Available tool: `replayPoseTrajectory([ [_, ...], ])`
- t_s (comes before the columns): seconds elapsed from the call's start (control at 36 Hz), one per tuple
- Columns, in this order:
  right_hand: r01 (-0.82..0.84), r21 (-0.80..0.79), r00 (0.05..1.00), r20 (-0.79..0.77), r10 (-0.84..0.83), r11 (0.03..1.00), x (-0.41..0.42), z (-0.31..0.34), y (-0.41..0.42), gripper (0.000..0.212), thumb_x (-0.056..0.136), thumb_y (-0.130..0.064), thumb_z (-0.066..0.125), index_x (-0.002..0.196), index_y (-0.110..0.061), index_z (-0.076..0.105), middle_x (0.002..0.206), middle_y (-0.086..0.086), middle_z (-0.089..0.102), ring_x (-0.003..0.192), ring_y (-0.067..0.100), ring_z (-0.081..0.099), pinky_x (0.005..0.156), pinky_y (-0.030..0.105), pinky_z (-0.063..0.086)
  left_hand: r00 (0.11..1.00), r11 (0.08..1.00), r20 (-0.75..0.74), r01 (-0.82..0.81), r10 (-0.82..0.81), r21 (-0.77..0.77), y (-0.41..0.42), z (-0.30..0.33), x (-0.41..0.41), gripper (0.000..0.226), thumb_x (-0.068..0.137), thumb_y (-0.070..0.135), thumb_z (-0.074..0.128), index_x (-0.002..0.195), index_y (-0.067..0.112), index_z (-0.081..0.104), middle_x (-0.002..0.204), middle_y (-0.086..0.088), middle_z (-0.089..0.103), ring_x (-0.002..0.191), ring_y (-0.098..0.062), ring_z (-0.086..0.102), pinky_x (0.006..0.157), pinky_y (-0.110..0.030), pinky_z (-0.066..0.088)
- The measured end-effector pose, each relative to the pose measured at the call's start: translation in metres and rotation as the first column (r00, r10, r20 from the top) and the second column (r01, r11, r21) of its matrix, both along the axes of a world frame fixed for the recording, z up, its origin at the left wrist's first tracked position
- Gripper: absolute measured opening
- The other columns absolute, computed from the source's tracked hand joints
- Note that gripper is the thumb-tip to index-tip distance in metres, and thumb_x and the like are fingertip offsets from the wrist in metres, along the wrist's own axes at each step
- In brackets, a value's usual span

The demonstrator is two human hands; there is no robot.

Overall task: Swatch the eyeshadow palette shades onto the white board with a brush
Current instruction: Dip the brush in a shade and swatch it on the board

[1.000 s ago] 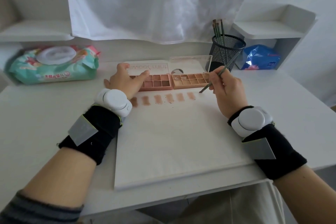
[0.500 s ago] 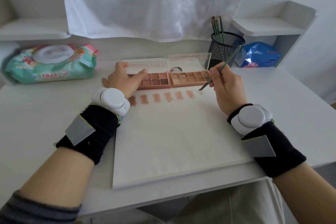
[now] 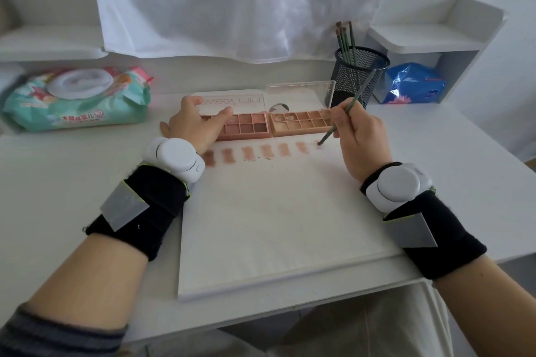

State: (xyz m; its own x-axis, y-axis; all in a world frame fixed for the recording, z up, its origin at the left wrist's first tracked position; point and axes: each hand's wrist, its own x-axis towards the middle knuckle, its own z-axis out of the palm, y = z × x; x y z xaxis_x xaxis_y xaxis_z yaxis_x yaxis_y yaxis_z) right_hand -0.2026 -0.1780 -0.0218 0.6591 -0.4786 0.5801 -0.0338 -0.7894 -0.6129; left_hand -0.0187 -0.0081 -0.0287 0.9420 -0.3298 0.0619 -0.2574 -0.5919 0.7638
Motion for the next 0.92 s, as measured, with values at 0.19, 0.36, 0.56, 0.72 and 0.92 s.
replayPoseTrajectory([
  [0.19, -0.017, -0.035, 0.999, -0.050, 0.015, 0.999, 0.0016, -0.0024, 0.0002, 0.025, 0.093, -0.026, 0.038, 0.085, -0.007, 0.051, 0.067, -0.002, 0.053, 0.063, 0.021, 0.052, 0.062, 0.035, 0.044, 1.000, 1.000, 0.000, -0.007, 0.007, -0.005, -0.0010, -0.0004, 0.0003, 0.061, 0.082, 0.054, 0.058, 0.129, 0.019, 0.041, 0.121, -0.002, 0.059, 0.127, -0.025, 0.043, 0.113, -0.038, 0.007],
  [0.36, -0.013, -0.080, 0.999, -0.036, 0.010, 0.997, 0.0004, -0.0003, 0.0026, 0.036, 0.093, -0.029, 0.038, 0.083, 0.003, 0.052, 0.061, 0.016, 0.051, 0.058, 0.034, 0.047, 0.057, 0.042, 0.041, 1.000, 1.000, 0.003, -0.002, 0.002, 0.004, -0.0002, -0.0001, 0.0010, 0.061, 0.083, 0.053, 0.058, 0.130, 0.018, 0.041, 0.128, -0.003, 0.055, 0.128, -0.025, 0.043, 0.113, -0.038, 0.006],
  [0.56, -0.001, -0.036, 1.000, 0.016, 0.002, 0.999, -0.0003, -0.0005, 0.0039, 0.020, 0.093, -0.025, 0.041, 0.083, -0.012, 0.054, 0.064, -0.013, 0.050, 0.060, 0.019, 0.049, 0.060, 0.029, 0.041, 1.000, 1.000, -0.010, -0.002, 0.002, -0.003, 0.0000, -0.0015, 0.0022, 0.061, 0.082, 0.054, 0.058, 0.129, 0.019, 0.041, 0.126, -0.003, 0.056, 0.129, -0.024, 0.042, 0.114, -0.038, 0.005],
  [0.72, -0.024, -0.051, 0.999, -0.047, 0.021, 0.998, 0.0003, -0.0013, 0.0033, 0.034, 0.093, -0.030, 0.039, 0.083, -0.001, 0.055, 0.063, 0.008, 0.054, 0.061, 0.030, 0.051, 0.061, 0.039, 0.041, 1.000, 1.000, -0.006, 0.001, -0.001, -0.002, 0.0006, -0.0001, 0.0003, 0.061, 0.083, 0.054, 0.057, 0.130, 0.019, 0.041, 0.127, -0.003, 0.055, 0.130, -0.024, 0.041, 0.115, -0.038, 0.006],
  [0.92, 0.004, -0.022, 1.000, 0.018, -0.003, 1.000, -0.0028, 0.0010, 0.0045, 0.023, 0.093, -0.026, 0.039, 0.080, -0.011, 0.050, 0.061, -0.005, 0.051, 0.059, 0.026, 0.049, 0.059, 0.033, 0.041, 1.000, 1.000, -0.007, 0.004, -0.004, 0.002, -0.0001, -0.0005, 0.0005, 0.061, 0.083, 0.055, 0.056, 0.129, 0.019, 0.041, 0.135, -0.002, 0.051, 0.131, -0.023, 0.041, 0.116, -0.039, 0.006],
])
